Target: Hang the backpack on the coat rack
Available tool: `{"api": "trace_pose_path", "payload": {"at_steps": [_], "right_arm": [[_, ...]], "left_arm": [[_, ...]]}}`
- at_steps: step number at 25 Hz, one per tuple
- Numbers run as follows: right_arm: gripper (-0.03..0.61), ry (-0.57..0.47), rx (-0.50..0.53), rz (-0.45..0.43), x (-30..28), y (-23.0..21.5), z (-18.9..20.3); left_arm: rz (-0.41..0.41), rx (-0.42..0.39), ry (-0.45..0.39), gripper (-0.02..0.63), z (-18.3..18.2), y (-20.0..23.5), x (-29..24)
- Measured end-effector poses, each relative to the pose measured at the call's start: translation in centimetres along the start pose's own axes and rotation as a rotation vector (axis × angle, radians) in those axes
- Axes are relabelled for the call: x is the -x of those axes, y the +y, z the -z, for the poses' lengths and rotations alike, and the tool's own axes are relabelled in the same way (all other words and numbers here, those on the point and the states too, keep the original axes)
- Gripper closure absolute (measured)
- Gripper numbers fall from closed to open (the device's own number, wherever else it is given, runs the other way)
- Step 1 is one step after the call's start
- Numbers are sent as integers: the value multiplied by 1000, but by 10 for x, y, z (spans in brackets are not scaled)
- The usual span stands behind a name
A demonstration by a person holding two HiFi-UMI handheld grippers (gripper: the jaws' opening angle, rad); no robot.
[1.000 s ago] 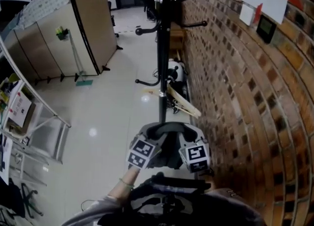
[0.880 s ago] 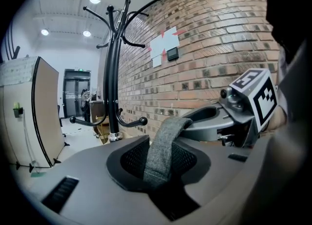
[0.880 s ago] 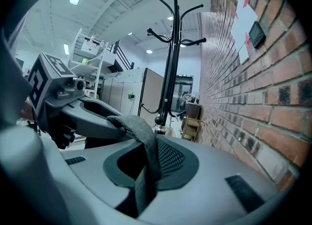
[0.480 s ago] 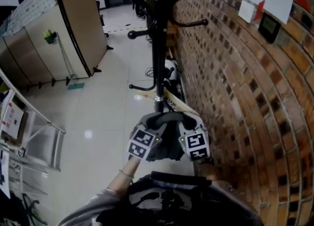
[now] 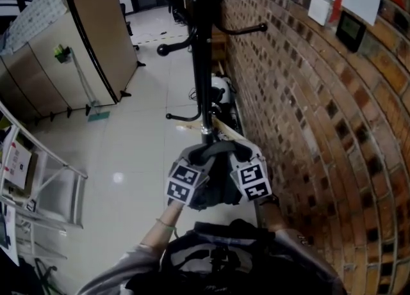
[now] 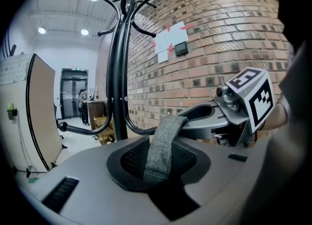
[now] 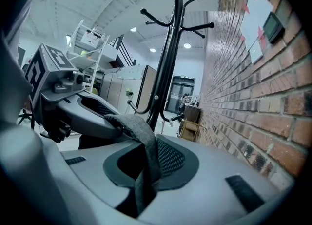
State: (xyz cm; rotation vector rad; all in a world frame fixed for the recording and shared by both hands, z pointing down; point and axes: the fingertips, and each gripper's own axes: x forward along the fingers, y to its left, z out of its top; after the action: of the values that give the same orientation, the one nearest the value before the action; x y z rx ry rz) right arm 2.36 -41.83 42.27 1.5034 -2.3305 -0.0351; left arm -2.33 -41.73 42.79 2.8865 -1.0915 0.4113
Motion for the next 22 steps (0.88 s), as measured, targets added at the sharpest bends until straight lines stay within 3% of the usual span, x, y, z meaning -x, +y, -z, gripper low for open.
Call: {"api": "trace_pose_path", "payload": {"at_steps": [16,22], "right_arm": [[526,60,51,-34,-41,-5,18],[526,73,37,-63,-63,-9,25]], "left_arm": [[-20,0,52,506,18,24,-24],[-10,66,51,506,27,37,-38]]}}
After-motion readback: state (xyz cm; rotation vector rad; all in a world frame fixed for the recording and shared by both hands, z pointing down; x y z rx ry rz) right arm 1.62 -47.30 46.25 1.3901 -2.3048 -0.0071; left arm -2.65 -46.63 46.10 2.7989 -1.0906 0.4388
